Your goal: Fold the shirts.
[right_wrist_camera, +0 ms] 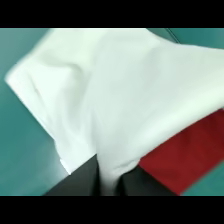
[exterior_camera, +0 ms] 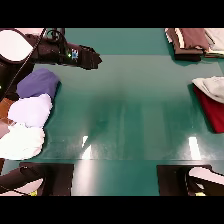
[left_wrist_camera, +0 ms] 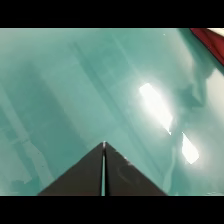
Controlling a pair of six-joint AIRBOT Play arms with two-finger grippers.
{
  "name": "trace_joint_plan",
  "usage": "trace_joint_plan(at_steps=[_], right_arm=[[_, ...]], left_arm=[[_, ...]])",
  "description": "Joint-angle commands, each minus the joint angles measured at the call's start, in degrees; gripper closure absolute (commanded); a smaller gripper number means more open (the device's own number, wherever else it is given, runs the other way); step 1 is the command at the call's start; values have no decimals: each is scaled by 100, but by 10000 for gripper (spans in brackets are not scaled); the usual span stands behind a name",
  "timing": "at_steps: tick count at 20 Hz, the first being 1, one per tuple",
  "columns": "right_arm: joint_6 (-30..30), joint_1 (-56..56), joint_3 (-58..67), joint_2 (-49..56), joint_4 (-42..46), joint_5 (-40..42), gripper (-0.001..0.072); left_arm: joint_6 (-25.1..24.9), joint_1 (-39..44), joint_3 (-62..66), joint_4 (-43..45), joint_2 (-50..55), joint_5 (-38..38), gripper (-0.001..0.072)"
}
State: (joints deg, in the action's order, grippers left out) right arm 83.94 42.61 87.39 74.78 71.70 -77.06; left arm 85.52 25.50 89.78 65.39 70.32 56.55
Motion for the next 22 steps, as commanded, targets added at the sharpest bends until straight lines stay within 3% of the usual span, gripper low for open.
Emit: trace_joint_plan(at_steps=[1, 2, 6, 11, 12, 15, 16, 18, 19, 22], right_arm=[[90, 315, -839, -297, 691, -157, 289], [92, 415, -1014, -345, 693, -160, 103], [90, 391, -1071, -522, -31, -214, 94], [85, -942, -1071, -1056, -1115, 264, 103], [87, -1309, -1071, -1130, -1113, 330, 126], [48, -2459, -1071, -1270, -1064, 511, 312], [9, -2785, -1071, -1283, -1016, 553, 395], [-162, -3368, -1071, -1287, -1019, 614, 645], [-177, -3576, -1071, -1287, -1019, 623, 690], [-177, -3963, -1071, -1287, -1019, 658, 689]], left_arm=[[-4, 0, -2, 2, 2, 7, 686], [-7, 0, -2, 4, 2, 7, 686], [-2, 0, -2, 0, 2, 7, 686], [-48, 0, -2, 361, 2, -31, 685], [-44, 0, -2, 481, 2, 13, 685], [-44, 0, -2, 435, 2, -118, 686], [-44, 0, -2, 433, 2, -186, 686], [-44, 0, -2, 428, 2, -319, 685], [-44, 0, -2, 422, 2, -400, 685], [-44, 0, -2, 422, 2, -544, 685]])
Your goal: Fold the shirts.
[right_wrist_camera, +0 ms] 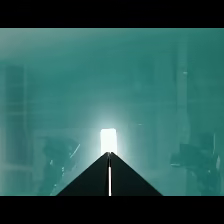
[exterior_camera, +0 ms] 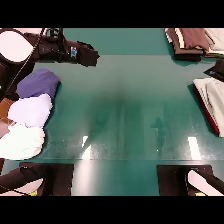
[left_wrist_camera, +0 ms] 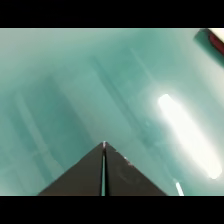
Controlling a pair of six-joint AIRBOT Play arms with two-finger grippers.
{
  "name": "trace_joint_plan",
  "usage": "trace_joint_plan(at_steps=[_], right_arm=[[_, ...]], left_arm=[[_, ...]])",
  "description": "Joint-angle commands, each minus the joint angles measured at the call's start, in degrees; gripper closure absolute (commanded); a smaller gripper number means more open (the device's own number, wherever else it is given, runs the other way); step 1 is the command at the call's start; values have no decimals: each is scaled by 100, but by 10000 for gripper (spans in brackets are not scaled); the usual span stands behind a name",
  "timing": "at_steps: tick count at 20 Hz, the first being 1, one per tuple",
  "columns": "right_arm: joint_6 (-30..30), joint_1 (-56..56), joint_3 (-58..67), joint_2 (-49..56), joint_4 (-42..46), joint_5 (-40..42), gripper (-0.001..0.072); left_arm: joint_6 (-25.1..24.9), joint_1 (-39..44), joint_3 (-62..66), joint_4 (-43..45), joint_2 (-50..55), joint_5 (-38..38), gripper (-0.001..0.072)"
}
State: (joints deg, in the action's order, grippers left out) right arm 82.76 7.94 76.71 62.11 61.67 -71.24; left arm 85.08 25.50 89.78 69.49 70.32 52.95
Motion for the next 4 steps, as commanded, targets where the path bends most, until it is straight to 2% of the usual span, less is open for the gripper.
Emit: trace_joint_plan(at_steps=[1, 4], right_arm=[[-57, -551, -2, -20, -17, 74, 690], [-55, -549, -2, -20, -20, 46, 690]], left_arm=[[0, 0, -2, 11, 2, -212, 686], [0, 0, -2, 11, 2, -332, 686]])
